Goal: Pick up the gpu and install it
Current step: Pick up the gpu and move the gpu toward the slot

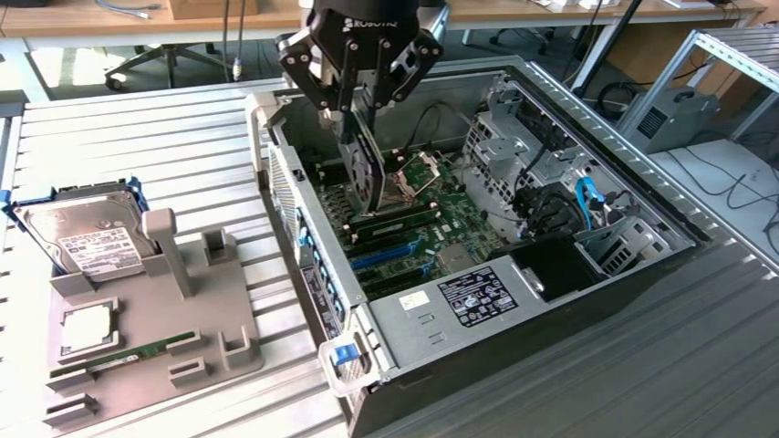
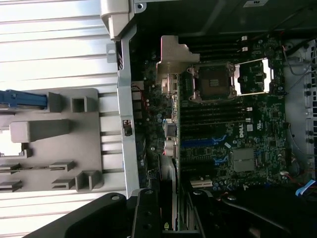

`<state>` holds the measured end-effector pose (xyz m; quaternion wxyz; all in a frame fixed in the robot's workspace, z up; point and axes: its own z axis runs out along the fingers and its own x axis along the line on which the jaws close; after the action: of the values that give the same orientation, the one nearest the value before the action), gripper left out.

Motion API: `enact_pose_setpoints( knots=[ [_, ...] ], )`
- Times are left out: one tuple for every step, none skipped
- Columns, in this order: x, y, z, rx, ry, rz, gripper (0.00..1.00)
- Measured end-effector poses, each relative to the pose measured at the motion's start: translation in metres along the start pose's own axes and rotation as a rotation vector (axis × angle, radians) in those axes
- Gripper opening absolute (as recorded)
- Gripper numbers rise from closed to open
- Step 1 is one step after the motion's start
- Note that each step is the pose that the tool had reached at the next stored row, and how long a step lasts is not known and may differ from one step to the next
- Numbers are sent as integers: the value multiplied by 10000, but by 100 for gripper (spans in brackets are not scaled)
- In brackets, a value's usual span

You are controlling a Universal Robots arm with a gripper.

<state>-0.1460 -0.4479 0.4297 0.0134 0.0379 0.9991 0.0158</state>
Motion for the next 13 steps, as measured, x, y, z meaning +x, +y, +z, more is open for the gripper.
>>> enact_pose_setpoints(
  knots=[
    [-3, 0, 1, 0, 0, 0, 27],
    [-6, 0, 3, 1, 0, 1, 27],
    [-8, 1, 4, 0, 0, 1, 27],
    [-12, 1, 5, 0, 0, 0, 27],
    [-14, 1, 6, 0, 0, 0, 27],
    [-21, 1, 9, 0, -1, 0, 27],
    [-25, 2, 11, 0, 0, 0, 27],
    [-31, 2, 15, -1, 0, 0, 27],
    [-42, 2, 22, 0, 0, 0, 27],
    [-49, 3, 28, 0, 0, -1, 27],
    [-58, 4, 32, 0, 0, 0, 27],
    [-61, 4, 34, 0, 0, 0, 27],
    [-63, 4, 35, 1, 0, 0, 27]
  ],
)
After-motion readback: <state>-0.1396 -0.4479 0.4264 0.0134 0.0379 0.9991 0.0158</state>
